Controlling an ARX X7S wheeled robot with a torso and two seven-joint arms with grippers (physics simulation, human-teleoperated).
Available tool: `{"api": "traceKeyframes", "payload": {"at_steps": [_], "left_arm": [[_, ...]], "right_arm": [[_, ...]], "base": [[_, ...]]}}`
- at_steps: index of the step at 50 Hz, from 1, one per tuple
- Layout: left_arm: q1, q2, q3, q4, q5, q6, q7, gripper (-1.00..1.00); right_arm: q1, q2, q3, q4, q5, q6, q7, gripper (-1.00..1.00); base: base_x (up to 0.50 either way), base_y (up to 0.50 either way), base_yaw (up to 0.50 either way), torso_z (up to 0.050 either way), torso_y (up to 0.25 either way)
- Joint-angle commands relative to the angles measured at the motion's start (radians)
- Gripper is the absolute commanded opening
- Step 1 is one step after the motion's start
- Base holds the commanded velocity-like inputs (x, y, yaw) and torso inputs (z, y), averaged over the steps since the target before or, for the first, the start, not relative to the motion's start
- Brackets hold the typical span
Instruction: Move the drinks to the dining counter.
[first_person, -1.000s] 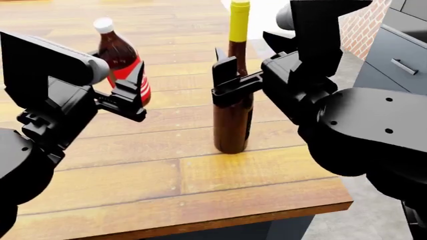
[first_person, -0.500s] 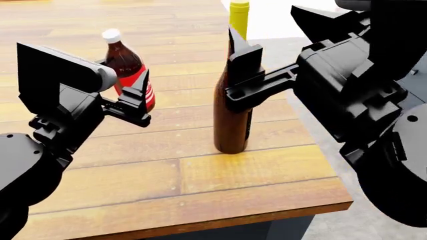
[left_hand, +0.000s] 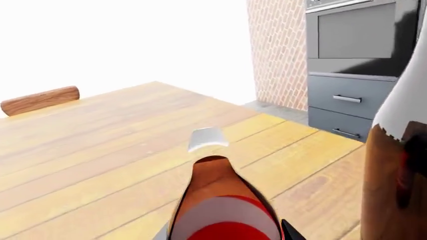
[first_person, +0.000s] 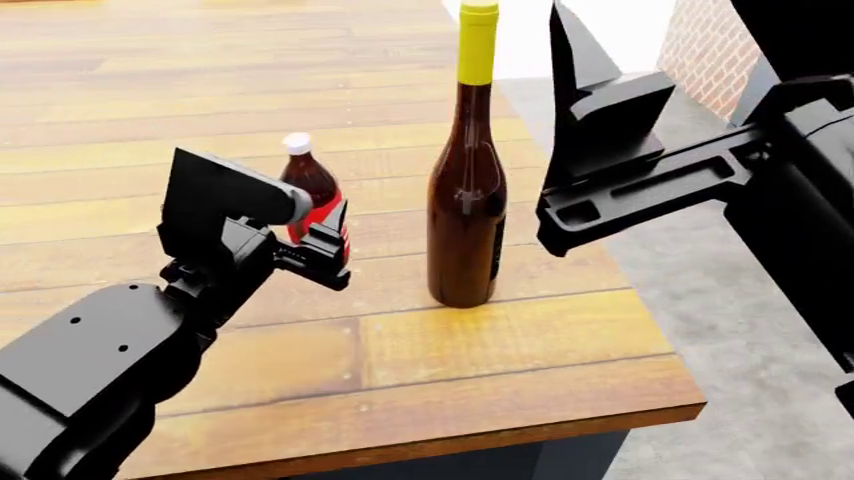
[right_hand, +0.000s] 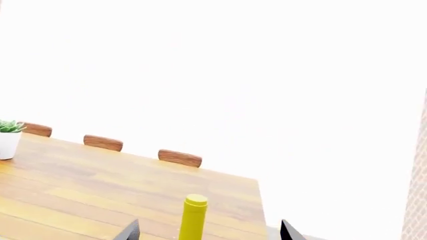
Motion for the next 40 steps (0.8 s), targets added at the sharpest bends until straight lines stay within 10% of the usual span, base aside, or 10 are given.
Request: {"api": "traceKeyframes", "payload": {"at_steps": [1, 37, 38, 40], "left_arm": [[0.01, 0.023, 0.045, -0.061, 0.021, 0.029, 0.009, -1.0], [0.039, 0.006, 0.056, -0.058, 0.005, 0.02, 0.009, -1.0], [0.04, 0.005, 0.057, -0.053, 0.007, 0.021, 0.008, 1.0], [0.042, 0.004, 0.056, -0.05, 0.005, 0.027, 0.011, 1.0]], "right_arm": [[0.017, 0.028, 0.015, -0.023, 0.036, -0.013, 0.03, 1.0], [0.003, 0.032, 0.012, -0.027, 0.016, -0.019, 0.022, 1.0], [0.002, 0.032, 0.013, -0.027, 0.014, -0.02, 0.022, 1.0], [0.002, 0.032, 0.013, -0.027, 0.013, -0.02, 0.022, 1.0]], "base": [[0.0, 0.0, 0.0, 0.0, 0.0], [0.0, 0.0, 0.0, 0.0, 0.0], [0.0, 0.0, 0.0, 0.0, 0.0], [0.0, 0.0, 0.0, 0.0, 0.0]]}}
